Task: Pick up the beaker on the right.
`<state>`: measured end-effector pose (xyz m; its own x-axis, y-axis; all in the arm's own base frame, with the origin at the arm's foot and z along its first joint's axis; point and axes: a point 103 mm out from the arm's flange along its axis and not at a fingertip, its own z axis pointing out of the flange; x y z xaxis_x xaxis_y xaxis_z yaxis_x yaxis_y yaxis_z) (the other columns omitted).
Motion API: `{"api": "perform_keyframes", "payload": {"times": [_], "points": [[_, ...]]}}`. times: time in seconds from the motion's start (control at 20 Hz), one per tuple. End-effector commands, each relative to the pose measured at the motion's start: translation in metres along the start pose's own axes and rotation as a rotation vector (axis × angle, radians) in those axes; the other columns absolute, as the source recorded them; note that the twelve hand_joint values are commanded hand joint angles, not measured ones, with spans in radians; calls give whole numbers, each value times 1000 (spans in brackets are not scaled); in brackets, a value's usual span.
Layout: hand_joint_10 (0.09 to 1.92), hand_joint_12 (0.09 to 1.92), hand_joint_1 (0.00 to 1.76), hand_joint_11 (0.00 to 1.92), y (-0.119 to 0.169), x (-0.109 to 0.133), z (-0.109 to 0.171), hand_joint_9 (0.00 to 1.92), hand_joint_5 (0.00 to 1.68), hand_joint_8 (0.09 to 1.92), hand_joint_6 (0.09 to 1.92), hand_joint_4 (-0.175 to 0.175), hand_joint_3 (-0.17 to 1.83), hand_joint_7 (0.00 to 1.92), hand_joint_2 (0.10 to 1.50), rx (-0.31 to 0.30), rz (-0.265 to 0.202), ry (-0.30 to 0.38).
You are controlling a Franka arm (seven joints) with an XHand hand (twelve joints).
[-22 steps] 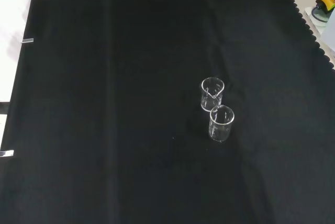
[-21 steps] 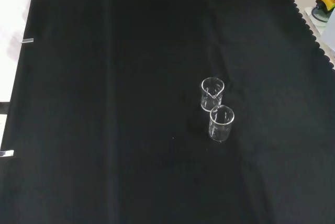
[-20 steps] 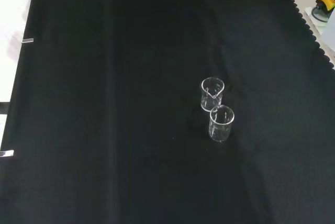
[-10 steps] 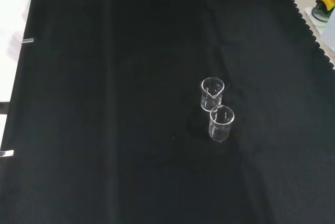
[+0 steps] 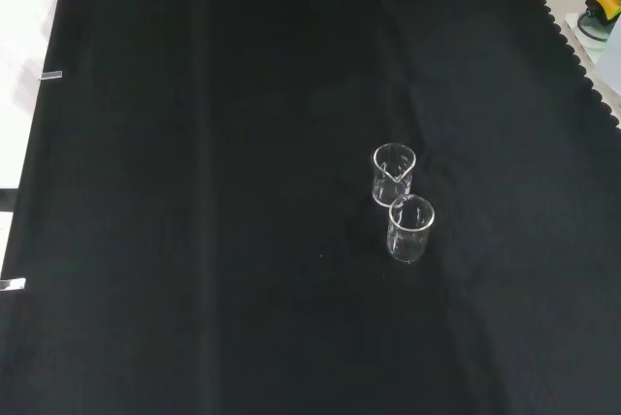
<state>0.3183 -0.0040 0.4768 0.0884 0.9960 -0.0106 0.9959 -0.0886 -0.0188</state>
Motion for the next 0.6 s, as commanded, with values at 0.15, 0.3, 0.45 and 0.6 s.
{"api": "perform_keyframes", "payload": {"times": [0.15,0.3,0.45,0.6], "points": [[655,780,125,0,10,2,19,13,122,465,87,-41,780,9,1069,8,15,11],[658,781,143,0,23,-1,35,14,123,470,87,-41,780,9,1060,16,7,24],[662,780,162,0,49,-14,54,16,124,475,87,-41,781,9,1050,31,-22,55],[664,779,170,0,75,-33,71,18,124,477,87,-41,783,9,1046,44,-44,83]]}}
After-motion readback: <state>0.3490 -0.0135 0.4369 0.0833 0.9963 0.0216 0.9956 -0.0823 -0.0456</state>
